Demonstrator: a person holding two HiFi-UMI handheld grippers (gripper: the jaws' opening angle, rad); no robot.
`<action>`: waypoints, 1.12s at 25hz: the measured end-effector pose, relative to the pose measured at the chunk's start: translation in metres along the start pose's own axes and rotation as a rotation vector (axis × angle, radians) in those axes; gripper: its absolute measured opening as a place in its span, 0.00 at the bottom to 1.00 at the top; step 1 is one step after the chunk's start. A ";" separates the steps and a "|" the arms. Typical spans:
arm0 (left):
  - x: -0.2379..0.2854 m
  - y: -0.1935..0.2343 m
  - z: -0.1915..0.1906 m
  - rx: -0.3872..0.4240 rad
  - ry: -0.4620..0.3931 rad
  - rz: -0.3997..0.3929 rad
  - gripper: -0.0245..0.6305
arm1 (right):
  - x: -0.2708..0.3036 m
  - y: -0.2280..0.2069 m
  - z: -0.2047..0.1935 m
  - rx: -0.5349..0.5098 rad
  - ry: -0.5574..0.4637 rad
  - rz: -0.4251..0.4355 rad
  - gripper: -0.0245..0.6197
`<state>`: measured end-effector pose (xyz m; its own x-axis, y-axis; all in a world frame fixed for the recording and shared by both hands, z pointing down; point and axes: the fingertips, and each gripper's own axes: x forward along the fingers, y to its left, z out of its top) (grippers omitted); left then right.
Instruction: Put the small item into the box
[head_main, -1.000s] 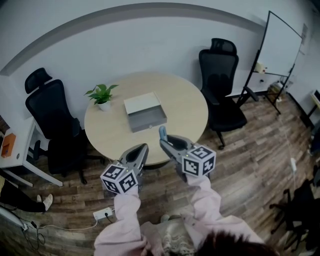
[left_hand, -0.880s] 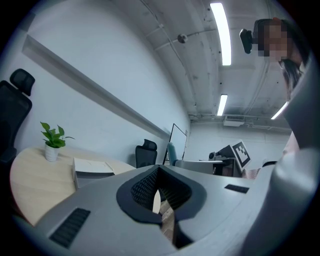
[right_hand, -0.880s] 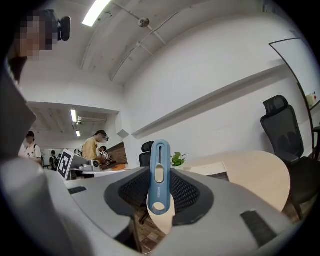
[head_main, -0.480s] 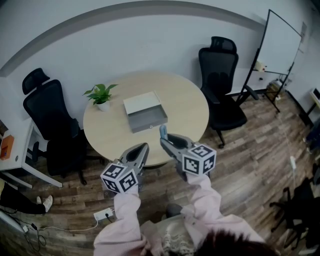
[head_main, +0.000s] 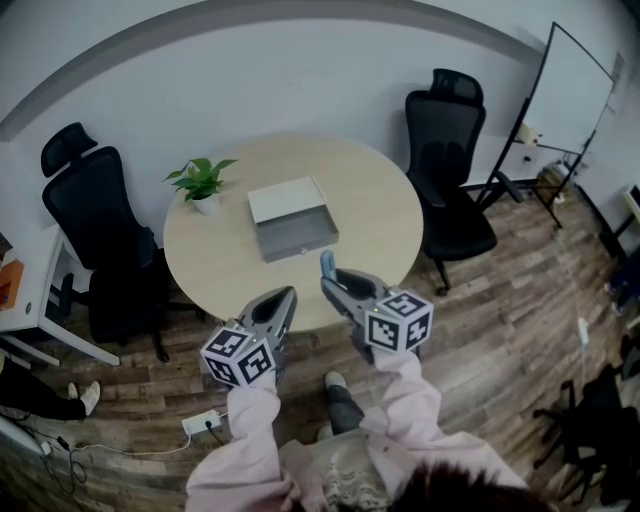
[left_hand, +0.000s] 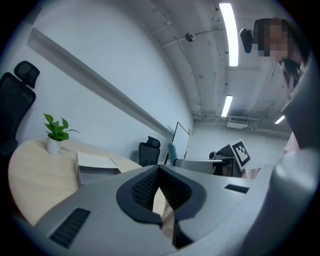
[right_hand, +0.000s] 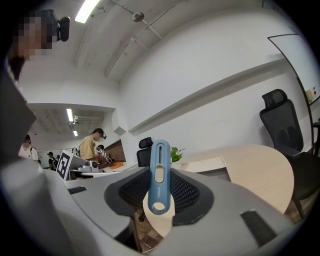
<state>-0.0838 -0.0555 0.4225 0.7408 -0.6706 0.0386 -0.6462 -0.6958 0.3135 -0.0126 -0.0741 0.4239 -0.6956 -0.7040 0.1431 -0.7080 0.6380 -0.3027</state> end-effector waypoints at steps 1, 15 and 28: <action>0.003 0.003 -0.001 -0.004 0.001 0.002 0.05 | 0.002 -0.003 -0.001 0.001 0.003 0.001 0.25; 0.052 0.038 0.008 -0.027 0.000 0.008 0.05 | 0.040 -0.050 0.011 0.002 0.043 0.010 0.25; 0.093 0.067 0.005 -0.061 0.019 0.019 0.05 | 0.067 -0.091 0.015 0.019 0.082 0.014 0.25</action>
<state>-0.0587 -0.1660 0.4427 0.7321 -0.6782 0.0633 -0.6484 -0.6654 0.3698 0.0071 -0.1843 0.4466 -0.7133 -0.6670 0.2150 -0.6966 0.6410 -0.3224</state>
